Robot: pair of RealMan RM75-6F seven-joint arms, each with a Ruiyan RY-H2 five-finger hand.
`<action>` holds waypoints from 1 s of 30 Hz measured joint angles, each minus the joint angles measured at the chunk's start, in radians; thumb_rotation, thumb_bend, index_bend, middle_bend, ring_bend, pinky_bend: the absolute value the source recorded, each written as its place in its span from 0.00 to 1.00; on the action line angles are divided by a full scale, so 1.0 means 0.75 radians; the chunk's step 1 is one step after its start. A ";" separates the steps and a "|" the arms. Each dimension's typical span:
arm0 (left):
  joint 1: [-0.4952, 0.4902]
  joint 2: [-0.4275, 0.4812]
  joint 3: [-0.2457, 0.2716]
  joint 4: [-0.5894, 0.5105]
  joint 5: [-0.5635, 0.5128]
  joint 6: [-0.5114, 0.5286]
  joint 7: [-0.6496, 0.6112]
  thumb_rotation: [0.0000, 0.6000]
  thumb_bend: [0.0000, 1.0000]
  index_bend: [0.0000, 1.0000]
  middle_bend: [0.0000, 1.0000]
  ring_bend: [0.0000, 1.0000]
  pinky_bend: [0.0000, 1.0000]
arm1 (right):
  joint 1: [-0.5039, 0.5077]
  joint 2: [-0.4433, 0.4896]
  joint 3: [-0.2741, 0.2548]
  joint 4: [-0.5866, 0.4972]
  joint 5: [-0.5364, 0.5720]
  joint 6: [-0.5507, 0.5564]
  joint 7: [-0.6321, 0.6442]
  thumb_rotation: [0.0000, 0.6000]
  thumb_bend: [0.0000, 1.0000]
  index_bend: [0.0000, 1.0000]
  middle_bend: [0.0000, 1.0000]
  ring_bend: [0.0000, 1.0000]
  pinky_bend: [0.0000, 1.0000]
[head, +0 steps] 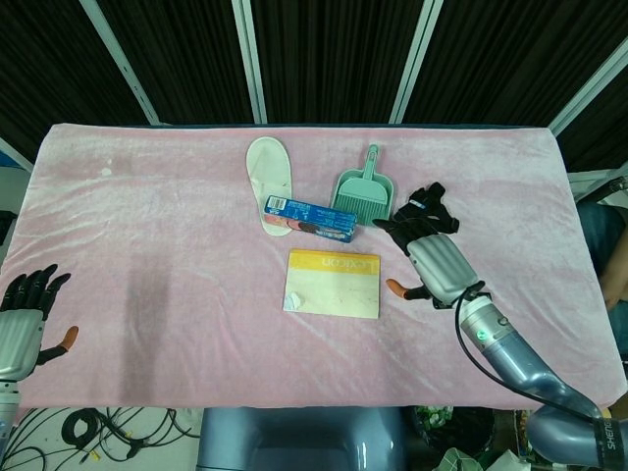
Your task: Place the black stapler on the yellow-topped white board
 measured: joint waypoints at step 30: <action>-0.004 -0.005 0.000 -0.008 -0.010 -0.013 0.027 1.00 0.32 0.11 0.02 0.00 0.00 | -0.226 -0.230 -0.261 0.503 0.028 0.089 -0.027 1.00 0.23 0.21 0.25 0.27 0.15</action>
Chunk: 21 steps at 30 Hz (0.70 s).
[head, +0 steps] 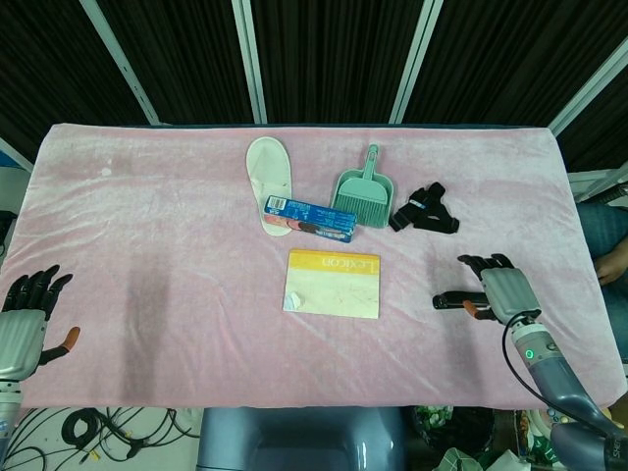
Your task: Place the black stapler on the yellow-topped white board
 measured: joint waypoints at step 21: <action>0.002 0.005 -0.001 -0.003 -0.007 0.000 0.000 1.00 0.32 0.11 0.02 0.00 0.00 | -0.052 -0.216 -0.026 0.326 -0.133 -0.023 0.186 1.00 0.23 0.29 0.29 0.31 0.20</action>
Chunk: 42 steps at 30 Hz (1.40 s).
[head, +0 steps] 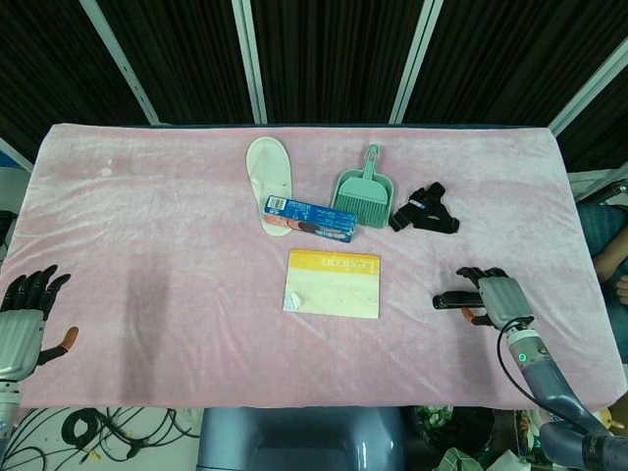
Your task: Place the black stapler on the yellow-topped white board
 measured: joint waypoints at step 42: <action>-0.001 0.005 -0.003 -0.027 -0.028 -0.016 0.010 1.00 0.32 0.12 0.02 0.00 0.00 | 0.092 0.030 0.128 -0.208 -0.101 -0.007 0.025 1.00 0.37 0.53 0.49 0.48 0.37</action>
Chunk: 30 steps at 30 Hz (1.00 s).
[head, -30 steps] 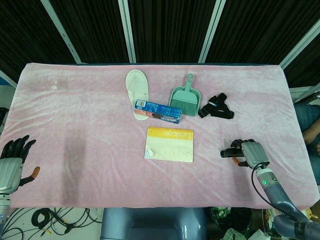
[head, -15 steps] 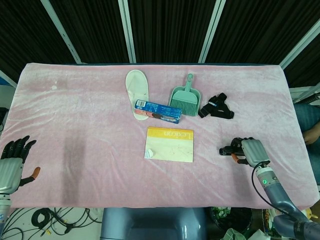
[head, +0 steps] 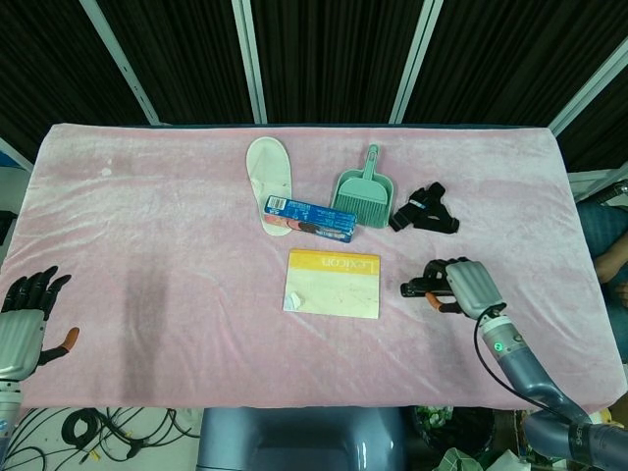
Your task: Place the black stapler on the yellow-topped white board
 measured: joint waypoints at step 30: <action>-0.006 0.024 0.003 0.003 -0.005 -0.025 -0.039 1.00 0.32 0.12 0.02 0.00 0.00 | 0.460 -0.534 0.208 -0.091 0.921 0.156 -0.785 1.00 0.37 0.56 0.51 0.50 0.39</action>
